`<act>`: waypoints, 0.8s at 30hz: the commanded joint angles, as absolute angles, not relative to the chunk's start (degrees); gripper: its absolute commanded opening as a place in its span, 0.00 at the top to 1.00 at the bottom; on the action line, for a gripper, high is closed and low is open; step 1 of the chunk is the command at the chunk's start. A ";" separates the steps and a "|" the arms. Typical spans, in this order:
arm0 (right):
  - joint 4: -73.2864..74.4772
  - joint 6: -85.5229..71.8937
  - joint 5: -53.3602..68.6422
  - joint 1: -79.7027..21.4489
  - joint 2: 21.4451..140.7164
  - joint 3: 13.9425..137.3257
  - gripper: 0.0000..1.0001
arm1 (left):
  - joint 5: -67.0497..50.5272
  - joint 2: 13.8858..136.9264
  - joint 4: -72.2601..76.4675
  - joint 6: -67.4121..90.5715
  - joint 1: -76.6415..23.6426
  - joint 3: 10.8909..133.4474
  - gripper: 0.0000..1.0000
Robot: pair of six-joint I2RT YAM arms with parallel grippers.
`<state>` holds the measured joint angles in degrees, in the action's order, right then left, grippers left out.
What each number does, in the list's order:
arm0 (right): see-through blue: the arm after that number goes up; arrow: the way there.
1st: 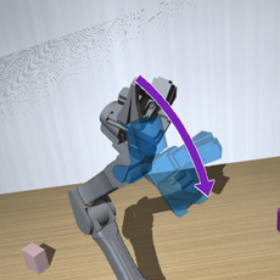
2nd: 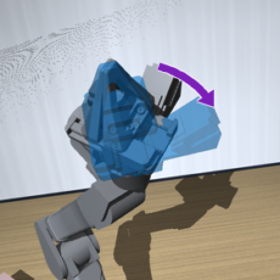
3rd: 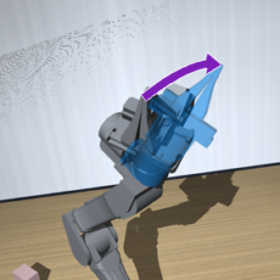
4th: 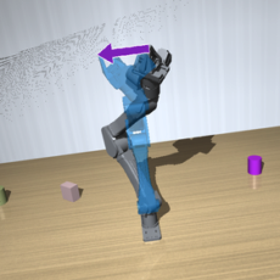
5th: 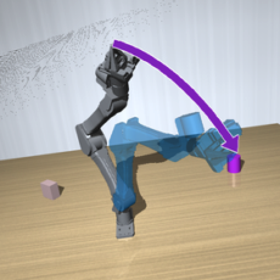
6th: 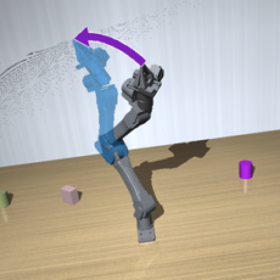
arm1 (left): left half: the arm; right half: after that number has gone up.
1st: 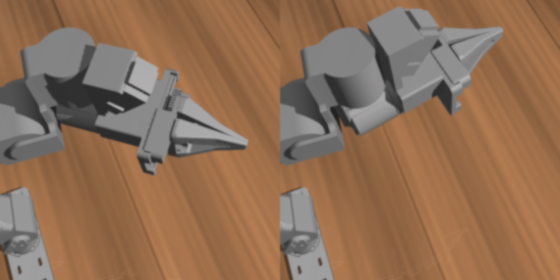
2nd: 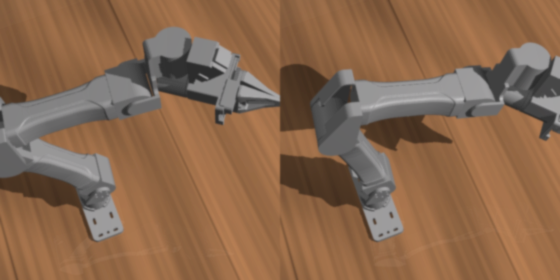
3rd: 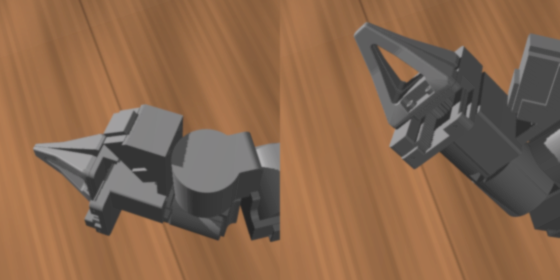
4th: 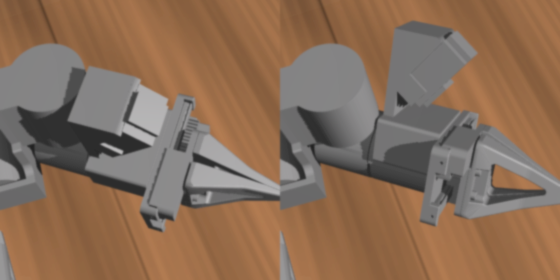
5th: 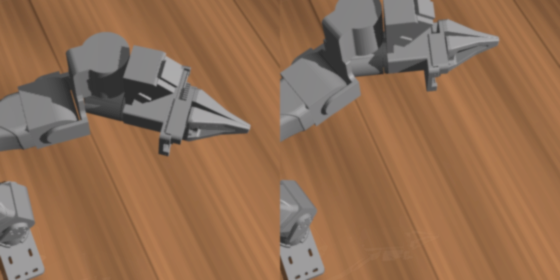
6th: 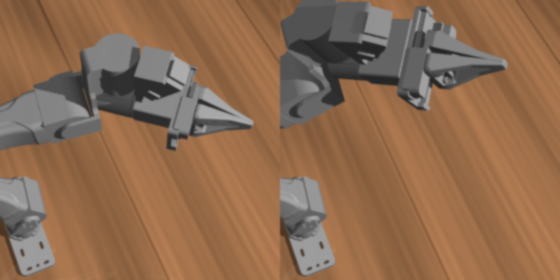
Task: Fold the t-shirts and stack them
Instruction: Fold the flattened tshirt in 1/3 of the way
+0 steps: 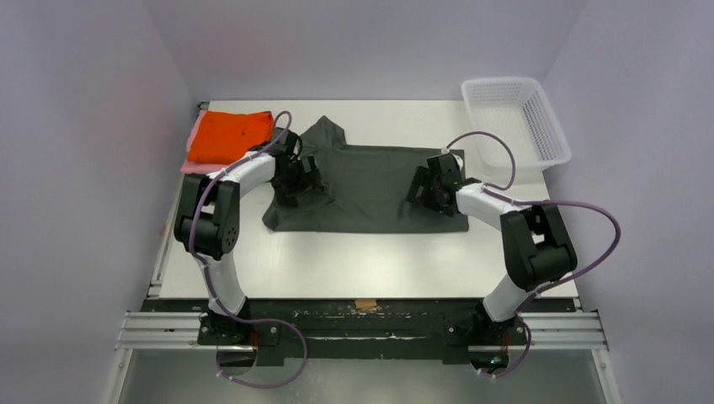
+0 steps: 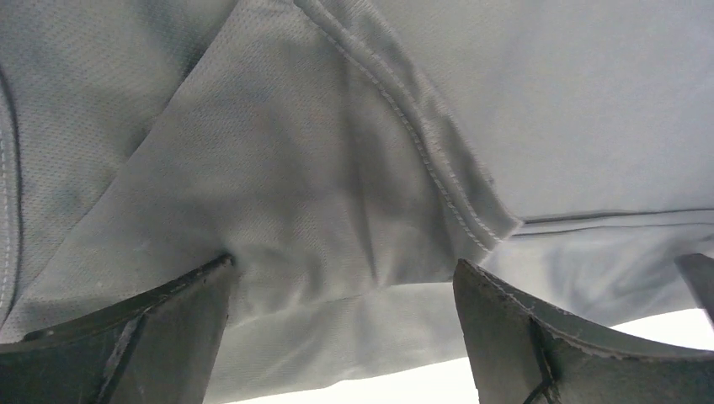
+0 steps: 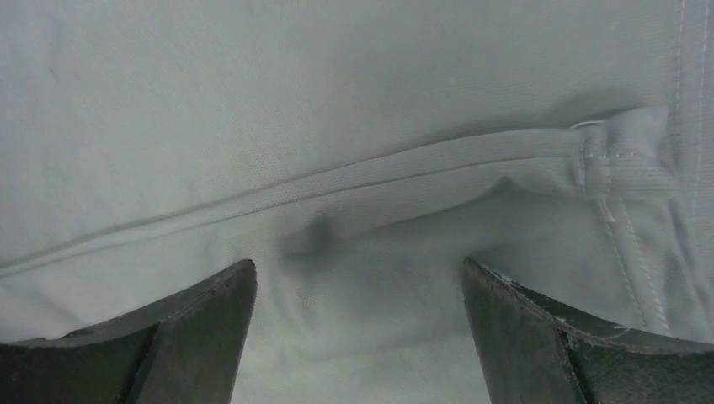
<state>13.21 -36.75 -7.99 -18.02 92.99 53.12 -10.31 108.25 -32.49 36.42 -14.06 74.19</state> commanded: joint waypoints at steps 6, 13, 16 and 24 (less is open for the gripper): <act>6.26 -38.39 -4.88 -18.71 94.29 46.19 0.12 | -15.05 108.76 -26.88 39.29 -14.06 66.08 0.00; 8.32 -40.97 -4.06 -19.36 84.91 37.26 0.12 | -15.77 99.91 -23.20 41.86 -15.39 52.58 0.00; 9.43 -41.30 -3.23 -19.69 80.30 33.48 0.12 | -14.97 94.79 -22.14 43.36 -17.21 45.72 0.00; 17.17 -42.27 -3.32 -20.81 66.95 24.28 0.12 | -10.14 79.83 -22.65 50.10 -24.31 29.88 0.00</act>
<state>5.67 -40.29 -4.69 -20.25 71.09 29.19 -13.02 81.54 -11.46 45.21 -20.75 38.28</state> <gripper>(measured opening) 0.884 0.998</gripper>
